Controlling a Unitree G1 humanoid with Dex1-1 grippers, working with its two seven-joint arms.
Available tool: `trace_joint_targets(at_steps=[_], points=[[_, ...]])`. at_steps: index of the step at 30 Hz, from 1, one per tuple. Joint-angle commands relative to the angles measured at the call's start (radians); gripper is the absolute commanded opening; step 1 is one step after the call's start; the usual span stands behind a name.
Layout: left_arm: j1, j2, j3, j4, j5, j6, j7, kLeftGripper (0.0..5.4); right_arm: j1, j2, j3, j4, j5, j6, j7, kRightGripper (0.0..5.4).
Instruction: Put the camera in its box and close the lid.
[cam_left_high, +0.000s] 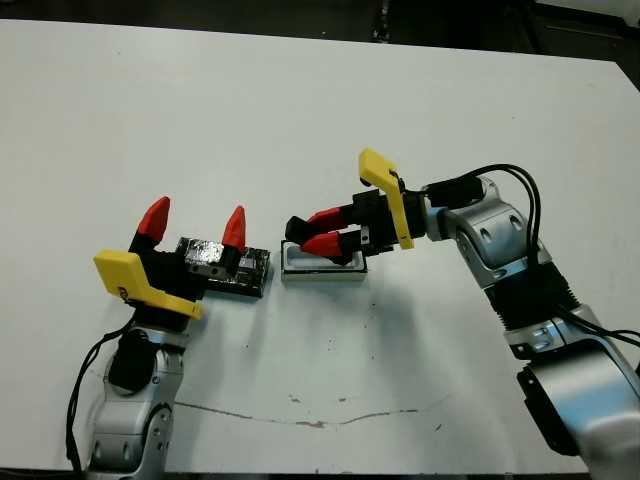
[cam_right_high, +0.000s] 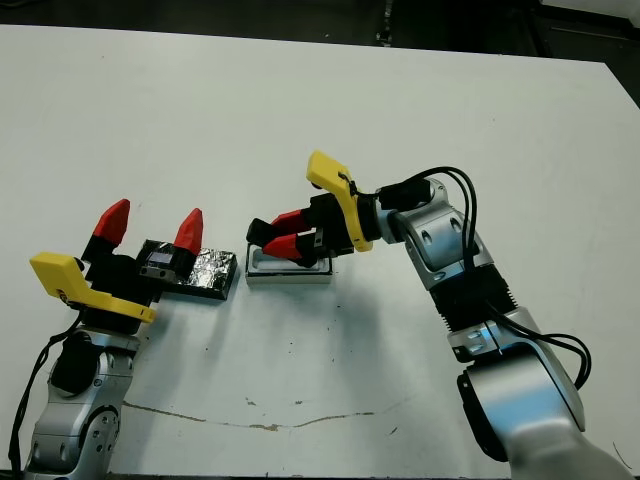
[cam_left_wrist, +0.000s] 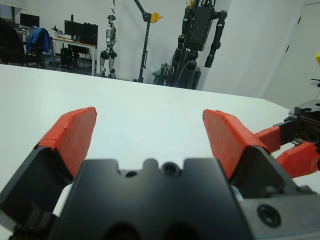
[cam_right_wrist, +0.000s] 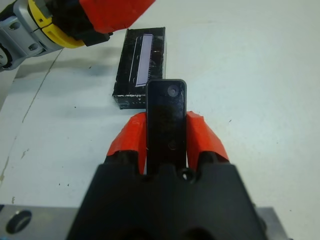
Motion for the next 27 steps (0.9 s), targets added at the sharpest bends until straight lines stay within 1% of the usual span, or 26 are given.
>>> trace_joint_targets(at_steps=[1,3,6,7,13,19,21,27], points=[[0.008,0.001,0.0,0.003,0.005,0.006,0.0,5.4,0.008,-0.01,0.015,0.008,-0.01,-0.009,0.01,1.68],[0.007,0.002,0.0,0.003,0.007,0.005,0.0,5.4,0.008,-0.015,0.02,0.005,-0.015,-0.01,0.01,1.68],[0.007,0.002,-0.001,0.001,0.009,0.009,0.002,5.4,0.011,-0.019,0.023,0.011,-0.026,-0.05,0.013,1.68],[0.007,0.002,-0.001,0.002,0.01,0.007,0.002,5.4,0.011,-0.021,0.023,0.011,-0.029,-0.053,0.013,1.68],[0.007,0.002,-0.002,0.002,0.01,0.004,-0.001,5.4,0.006,-0.03,0.025,0.018,-0.037,-0.044,0.025,1.68],[0.009,0.001,0.0,0.004,0.005,0.002,-0.002,5.4,0.002,-0.052,0.043,0.005,-0.06,-0.014,0.026,1.68],[0.009,0.002,0.0,0.004,0.004,0.006,-0.002,5.4,0.004,-0.065,0.053,-0.009,-0.075,-0.016,0.02,1.68],[0.01,0.001,0.0,0.007,0.004,-0.001,-0.005,5.4,0.023,-0.079,0.05,0.005,-0.08,-0.066,0.03,1.68]])
